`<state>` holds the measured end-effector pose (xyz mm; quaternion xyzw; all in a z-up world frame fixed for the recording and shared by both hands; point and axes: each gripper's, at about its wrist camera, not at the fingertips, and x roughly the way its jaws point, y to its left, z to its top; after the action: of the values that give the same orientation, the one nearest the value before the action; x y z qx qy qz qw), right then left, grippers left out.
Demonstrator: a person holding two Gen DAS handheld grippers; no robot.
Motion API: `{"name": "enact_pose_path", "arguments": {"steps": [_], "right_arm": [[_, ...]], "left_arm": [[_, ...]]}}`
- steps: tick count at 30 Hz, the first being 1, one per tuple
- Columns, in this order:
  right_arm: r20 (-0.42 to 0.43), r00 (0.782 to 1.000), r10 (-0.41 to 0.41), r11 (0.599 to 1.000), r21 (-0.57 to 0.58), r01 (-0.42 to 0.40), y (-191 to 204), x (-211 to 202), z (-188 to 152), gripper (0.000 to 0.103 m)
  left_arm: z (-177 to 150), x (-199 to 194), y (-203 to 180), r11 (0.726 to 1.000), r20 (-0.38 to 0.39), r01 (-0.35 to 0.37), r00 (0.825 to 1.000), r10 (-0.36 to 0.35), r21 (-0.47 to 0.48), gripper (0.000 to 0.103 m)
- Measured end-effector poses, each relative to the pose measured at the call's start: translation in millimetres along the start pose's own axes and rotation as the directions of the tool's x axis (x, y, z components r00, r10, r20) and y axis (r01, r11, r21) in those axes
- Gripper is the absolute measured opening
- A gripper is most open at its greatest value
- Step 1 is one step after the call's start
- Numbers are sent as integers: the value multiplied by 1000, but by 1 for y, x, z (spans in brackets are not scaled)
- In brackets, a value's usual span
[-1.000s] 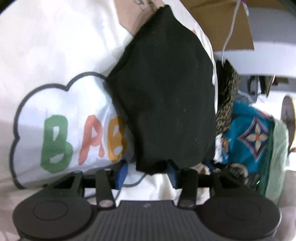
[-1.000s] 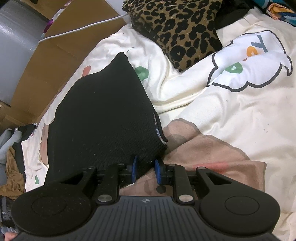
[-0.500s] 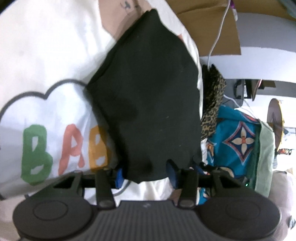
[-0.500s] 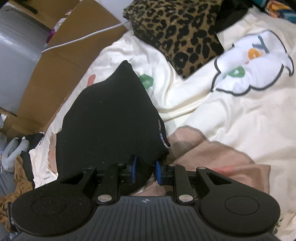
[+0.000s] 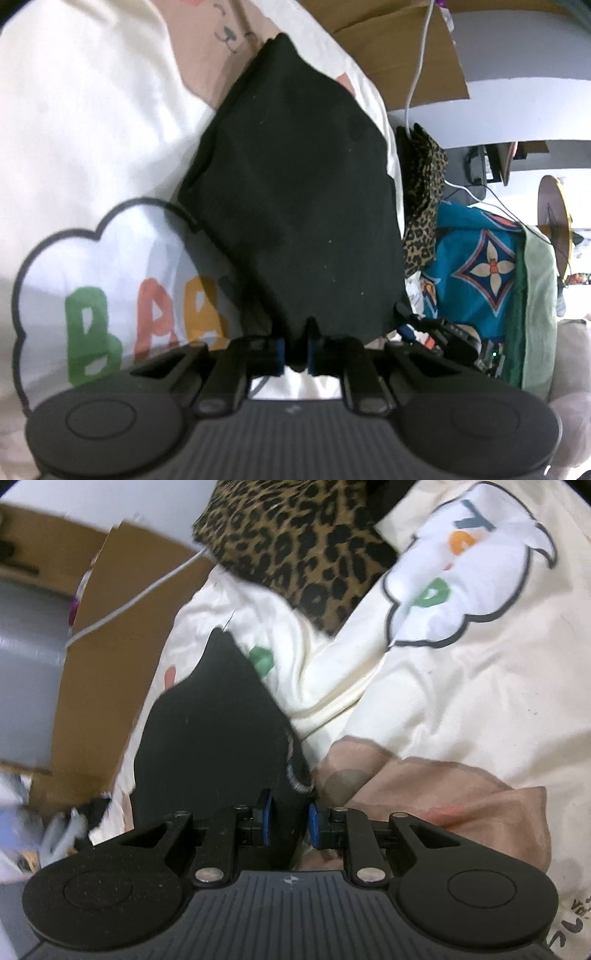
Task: Fold clothes
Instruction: 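Close both tools on the folded edge of the shorts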
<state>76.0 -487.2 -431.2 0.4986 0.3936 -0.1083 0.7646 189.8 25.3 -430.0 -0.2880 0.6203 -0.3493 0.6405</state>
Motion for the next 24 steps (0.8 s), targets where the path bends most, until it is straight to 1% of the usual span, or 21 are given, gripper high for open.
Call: {"name": "enact_pose_path", "arguments": {"steps": [2,3,4,6,8,9,11,13,16,24], "right_arm": [[13,1000,3,1000,27,-3,-3,-2,0,24],[14,1000,5,999,31,-5,-4,-2,0,26],[14,1000,7,999,34,-8,-4,-1,-1,30],[15,1000,13,999,33,-14,-5,1,-3,30],[10,999,35,999,38,-35,-6,4,-3,18],[0,999,53,997,56,-53,-7,6,-3,9],[-12,997,78,995,70,-77,-5,5,-3,8],[-29,996,83,996,39,-82,1,4,-5,8],[-65,994,89,996,25,-87,7,4,-10,8],[-147,986,78,995,-55,-87,24,10,-32,8]], "left_arm": [[1,-3,-2,1000,8,-3,1000,3,10,10],[2,-4,-3,1000,10,-4,1000,4,13,10],[2,-4,-2,1000,12,-5,1000,4,12,10],[3,-4,-1,1000,13,-4,1000,4,9,10],[2,-5,-1,1000,10,-2,1000,2,4,9],[2,-8,-1,1000,9,-7,1000,7,10,9],[3,-14,-4,1000,12,-16,1000,16,26,9],[5,-23,-7,999,20,-19,1000,18,40,9],[8,-36,-9,997,28,-32,999,30,63,9],[6,-58,1,994,37,-83,996,81,70,8]]}}
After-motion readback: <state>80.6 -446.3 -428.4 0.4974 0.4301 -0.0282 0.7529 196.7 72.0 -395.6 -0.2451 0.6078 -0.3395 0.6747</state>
